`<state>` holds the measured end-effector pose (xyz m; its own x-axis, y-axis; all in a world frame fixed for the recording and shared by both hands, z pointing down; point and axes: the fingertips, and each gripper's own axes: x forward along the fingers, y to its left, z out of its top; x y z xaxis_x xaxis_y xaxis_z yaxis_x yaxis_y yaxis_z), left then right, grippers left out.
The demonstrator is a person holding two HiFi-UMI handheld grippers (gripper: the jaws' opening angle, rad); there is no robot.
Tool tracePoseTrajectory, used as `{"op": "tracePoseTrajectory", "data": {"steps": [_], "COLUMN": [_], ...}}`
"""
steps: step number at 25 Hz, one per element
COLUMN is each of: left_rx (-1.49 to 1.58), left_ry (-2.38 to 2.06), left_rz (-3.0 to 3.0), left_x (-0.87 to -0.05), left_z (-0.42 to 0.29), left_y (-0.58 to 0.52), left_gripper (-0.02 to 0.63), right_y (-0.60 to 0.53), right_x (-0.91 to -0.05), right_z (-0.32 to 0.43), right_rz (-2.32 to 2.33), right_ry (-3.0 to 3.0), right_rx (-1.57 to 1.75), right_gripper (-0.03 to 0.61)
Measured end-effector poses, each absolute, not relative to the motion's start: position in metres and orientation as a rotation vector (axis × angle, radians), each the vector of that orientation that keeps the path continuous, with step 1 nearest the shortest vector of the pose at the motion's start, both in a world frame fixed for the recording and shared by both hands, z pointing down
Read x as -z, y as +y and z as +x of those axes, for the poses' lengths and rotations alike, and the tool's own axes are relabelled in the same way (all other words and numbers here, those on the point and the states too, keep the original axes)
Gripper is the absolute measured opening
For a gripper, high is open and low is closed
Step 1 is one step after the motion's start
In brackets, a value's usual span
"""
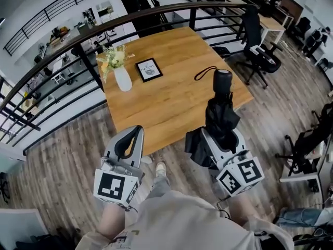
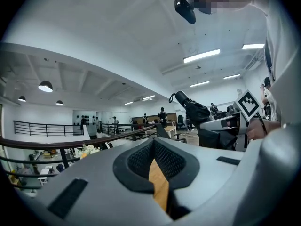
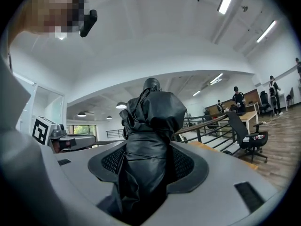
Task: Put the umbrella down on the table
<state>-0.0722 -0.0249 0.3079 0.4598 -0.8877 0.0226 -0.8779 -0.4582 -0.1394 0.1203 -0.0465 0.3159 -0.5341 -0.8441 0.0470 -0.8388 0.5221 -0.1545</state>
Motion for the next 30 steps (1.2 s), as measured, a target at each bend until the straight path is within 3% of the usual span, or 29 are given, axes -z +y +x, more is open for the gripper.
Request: {"op": "tracePoseTrajectory", "data": {"steps": [16,30], "left_rx": [0.180,0.173], "left_ry": [1.547,1.568], "left_rz": [-2.716,-2.787], "left_x": [-0.348,-0.365], "left_z": [-0.173,-0.170], "left_y": [-0.181,-0.253], "left_gripper": [0.017,0.017], "right_y": [-0.203,-0.270], "right_x": [-0.329,-0.355], "right_z": [0.020,0.019], "right_rz": [-1.597,-1.557], "right_ry": [2.697,2.809], "right_rx": [0.369,0.529], "right_gripper": [0.269,0.270]}}
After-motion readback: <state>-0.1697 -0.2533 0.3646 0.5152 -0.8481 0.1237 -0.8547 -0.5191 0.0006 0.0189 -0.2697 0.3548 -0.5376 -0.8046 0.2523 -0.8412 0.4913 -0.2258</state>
